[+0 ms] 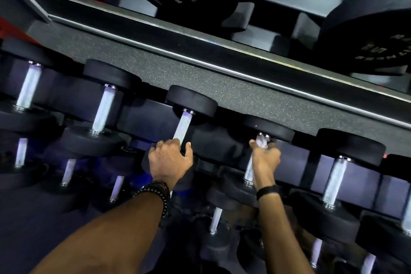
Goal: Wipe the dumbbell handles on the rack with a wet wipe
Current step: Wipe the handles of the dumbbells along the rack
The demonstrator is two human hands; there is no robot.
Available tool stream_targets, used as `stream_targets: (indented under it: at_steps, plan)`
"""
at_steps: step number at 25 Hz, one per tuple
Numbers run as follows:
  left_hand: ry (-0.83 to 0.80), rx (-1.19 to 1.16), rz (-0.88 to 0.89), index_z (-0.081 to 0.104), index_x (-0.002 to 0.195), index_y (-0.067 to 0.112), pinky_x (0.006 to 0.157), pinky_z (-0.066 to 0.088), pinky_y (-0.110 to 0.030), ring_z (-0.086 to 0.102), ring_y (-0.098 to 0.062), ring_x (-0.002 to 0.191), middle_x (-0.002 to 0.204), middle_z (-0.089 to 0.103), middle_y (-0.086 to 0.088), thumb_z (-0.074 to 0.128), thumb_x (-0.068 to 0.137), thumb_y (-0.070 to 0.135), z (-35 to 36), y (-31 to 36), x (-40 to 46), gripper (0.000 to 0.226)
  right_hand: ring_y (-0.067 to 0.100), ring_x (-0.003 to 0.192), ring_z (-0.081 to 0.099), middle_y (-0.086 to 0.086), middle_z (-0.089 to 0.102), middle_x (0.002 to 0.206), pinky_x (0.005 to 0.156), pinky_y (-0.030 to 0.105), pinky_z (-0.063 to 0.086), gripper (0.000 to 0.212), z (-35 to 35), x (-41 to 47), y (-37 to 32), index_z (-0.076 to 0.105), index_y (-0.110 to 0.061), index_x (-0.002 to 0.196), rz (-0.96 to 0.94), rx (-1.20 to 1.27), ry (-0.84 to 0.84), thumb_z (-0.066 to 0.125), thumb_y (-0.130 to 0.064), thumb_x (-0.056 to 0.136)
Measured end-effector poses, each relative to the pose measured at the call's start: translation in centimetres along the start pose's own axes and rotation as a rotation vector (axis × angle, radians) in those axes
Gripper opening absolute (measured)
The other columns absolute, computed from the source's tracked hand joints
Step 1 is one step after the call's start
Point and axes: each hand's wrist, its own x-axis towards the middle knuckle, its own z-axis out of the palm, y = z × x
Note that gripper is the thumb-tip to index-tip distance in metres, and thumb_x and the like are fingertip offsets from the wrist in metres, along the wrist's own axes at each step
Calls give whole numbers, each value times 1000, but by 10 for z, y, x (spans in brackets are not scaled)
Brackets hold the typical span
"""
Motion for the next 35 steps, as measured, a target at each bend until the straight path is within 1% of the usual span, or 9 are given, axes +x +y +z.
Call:
stream_targets:
  at_steps: [7, 10, 13, 17, 20, 23, 27, 30, 35]
  plan:
    - [-27, -55, -26, 65, 62, 9, 60, 47, -38, 61, -36, 62, 61, 63, -11, 60, 80, 44, -4, 1, -2, 39, 15, 74, 57, 15, 67, 69, 67, 33, 44, 19, -58, -10, 63, 70, -5, 74, -274, -403, -209, 63, -14, 89]
    - [-72, -55, -19, 69, 73, 10, 67, 49, -39, 65, -37, 73, 71, 67, -13, 62, 84, 49, -8, 1, 1, 41, 8, 70, 60, 0, 70, 72, 67, 27, 48, 15, -84, -37, 56, 70, -10, 78, -168, 33, -288, 63, -8, 91]
    - [-112, -36, 77, 72, 85, 18, 79, 45, -39, 64, -34, 89, 85, 71, -10, 60, 85, 56, -13, -8, -7, 41, 18, 74, 69, 12, 74, 91, 75, 34, 56, 9, -124, -64, 41, 62, -3, 99, -16, 442, -318, 59, -10, 94]
    - [-163, -52, 240, 71, 101, 22, 91, 38, -42, 58, -28, 107, 102, 71, -3, 63, 83, 53, -9, 11, -50, 37, 24, 71, 70, 17, 72, 91, 72, 40, 59, 4, -181, -87, 35, 58, -9, 90, -9, 673, -308, 58, -6, 92]
    - [-270, -160, 410, 66, 111, 20, 92, 42, -42, 59, -29, 110, 108, 68, -4, 49, 78, 61, -9, 48, -81, 56, 27, 70, 70, 14, 72, 84, 74, 42, 58, 18, -206, -93, 38, 61, -8, 91, 44, 822, -300, 52, 7, 90]
    - [-313, -195, 555, 58, 125, 18, 97, 40, -41, 53, -28, 118, 120, 61, -4, 29, 71, 68, -21, 85, -101, 79, 28, 74, 69, 14, 74, 88, 77, 42, 57, 17, -234, -99, 42, 65, -3, 99, 37, 881, -278, 53, 3, 90]
    - [-441, -84, 625, 57, 131, 23, 100, 37, -37, 51, -24, 122, 128, 58, -1, 39, 79, 69, -28, 114, -104, 72, 26, 85, 69, 13, 73, 99, 74, 39, 59, 12, -255, -92, 55, 68, 0, 98, 2, 830, -211, 60, -3, 90]
    - [-489, -80, 549, 66, 118, 22, 97, 41, -36, 54, -25, 119, 125, 61, -4, 45, 92, 61, -15, 129, -104, 51, 21, 75, 69, 13, 70, 85, 63, 28, 60, 11, -260, -75, 63, 68, 1, 85, -67, 718, -86, 61, 10, 86]
    - [-389, 50, 354, 66, 119, 15, 97, 38, -44, 51, -30, 117, 124, 60, -11, 22, 99, 61, 5, 160, -108, 67, 22, 78, 66, 9, 71, 79, 72, 25, 58, 15, -275, -21, 78, 70, -4, 75, -92, 582, 72, 64, 2, 87]
